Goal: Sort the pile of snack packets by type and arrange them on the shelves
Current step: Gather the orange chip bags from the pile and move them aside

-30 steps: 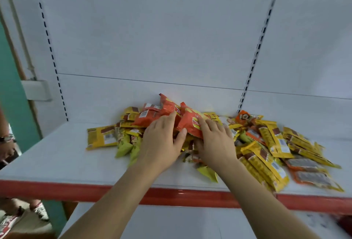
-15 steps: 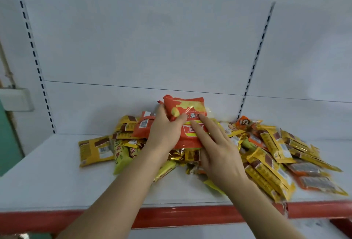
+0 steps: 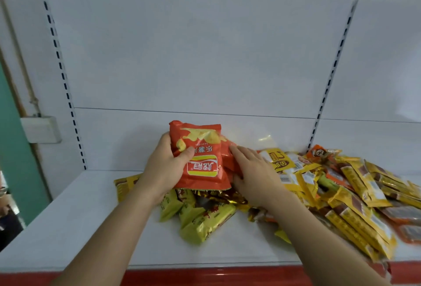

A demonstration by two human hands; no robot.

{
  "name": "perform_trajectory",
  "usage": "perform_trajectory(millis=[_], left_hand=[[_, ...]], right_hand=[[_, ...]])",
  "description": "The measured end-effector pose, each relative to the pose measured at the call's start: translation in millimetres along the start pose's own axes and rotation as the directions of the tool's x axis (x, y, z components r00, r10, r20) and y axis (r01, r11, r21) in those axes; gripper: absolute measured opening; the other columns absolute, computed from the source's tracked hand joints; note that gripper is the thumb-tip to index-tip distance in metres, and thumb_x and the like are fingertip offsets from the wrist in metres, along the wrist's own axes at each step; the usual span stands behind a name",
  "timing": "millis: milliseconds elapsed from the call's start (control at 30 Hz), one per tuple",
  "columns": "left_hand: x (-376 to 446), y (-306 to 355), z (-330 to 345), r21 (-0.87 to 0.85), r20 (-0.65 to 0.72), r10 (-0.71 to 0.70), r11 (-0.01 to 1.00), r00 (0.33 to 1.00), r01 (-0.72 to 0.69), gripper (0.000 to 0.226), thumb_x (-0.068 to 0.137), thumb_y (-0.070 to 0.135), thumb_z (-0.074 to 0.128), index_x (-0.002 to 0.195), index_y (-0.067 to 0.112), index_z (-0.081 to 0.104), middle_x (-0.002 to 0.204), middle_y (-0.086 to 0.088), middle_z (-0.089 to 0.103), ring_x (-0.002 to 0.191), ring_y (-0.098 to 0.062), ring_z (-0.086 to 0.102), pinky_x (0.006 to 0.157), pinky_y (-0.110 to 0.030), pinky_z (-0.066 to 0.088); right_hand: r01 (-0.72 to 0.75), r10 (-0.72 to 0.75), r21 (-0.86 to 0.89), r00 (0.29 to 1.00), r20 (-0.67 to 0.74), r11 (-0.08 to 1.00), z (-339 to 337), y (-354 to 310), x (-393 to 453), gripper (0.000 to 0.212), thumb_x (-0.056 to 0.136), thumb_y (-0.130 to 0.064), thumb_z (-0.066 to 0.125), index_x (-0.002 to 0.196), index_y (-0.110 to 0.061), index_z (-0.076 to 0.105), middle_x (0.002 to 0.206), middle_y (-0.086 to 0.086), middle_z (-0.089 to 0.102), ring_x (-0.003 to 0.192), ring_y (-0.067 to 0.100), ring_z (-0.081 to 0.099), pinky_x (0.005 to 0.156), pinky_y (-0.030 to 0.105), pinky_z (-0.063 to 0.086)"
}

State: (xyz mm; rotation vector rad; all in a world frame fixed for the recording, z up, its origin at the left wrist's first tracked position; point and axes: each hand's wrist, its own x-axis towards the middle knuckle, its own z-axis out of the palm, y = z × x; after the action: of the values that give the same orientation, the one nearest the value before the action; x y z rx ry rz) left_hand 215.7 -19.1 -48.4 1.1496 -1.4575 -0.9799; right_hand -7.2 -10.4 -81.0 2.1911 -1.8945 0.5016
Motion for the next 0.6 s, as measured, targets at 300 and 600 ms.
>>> perform_trajectory(millis=[300, 600], left_hand=[[8.7, -2.9, -16.8, -0.053, 0.064, 0.005, 0.999, 0.998, -0.002, 0.050, 0.102, 0.028, 0.063, 0.145, 0.033, 0.038, 0.125, 0.007, 0.063, 0.100, -0.012, 0.067, 0.074, -0.028, 0.056], [-0.3, 9.0, -3.7, -0.420, 0.204, -0.065, 0.895, 0.977, 0.147, 0.052, 0.093, 0.052, 0.068, 0.137, 0.032, 0.047, 0.124, -0.001, 0.069, 0.105, -0.024, 0.074, 0.088, -0.051, 0.062]], right_hand=[[-0.072, 0.144, 0.145, 0.794, -0.591, 0.987, -42.1, -15.7, -15.7, 0.046, 0.093, -0.001, 0.057, 0.138, -0.011, 0.057, 0.129, 0.008, 0.065, 0.117, 0.031, 0.059, 0.090, 0.041, 0.052], [0.073, -0.113, -0.130, 0.934, -0.340, 0.989, -10.0, -77.5, -50.7, 0.061, 0.095, -0.021, 0.034, 0.156, -0.021, 0.032, 0.164, 0.008, 0.027, 0.154, 0.032, 0.014, 0.112, 0.056, 0.039]])
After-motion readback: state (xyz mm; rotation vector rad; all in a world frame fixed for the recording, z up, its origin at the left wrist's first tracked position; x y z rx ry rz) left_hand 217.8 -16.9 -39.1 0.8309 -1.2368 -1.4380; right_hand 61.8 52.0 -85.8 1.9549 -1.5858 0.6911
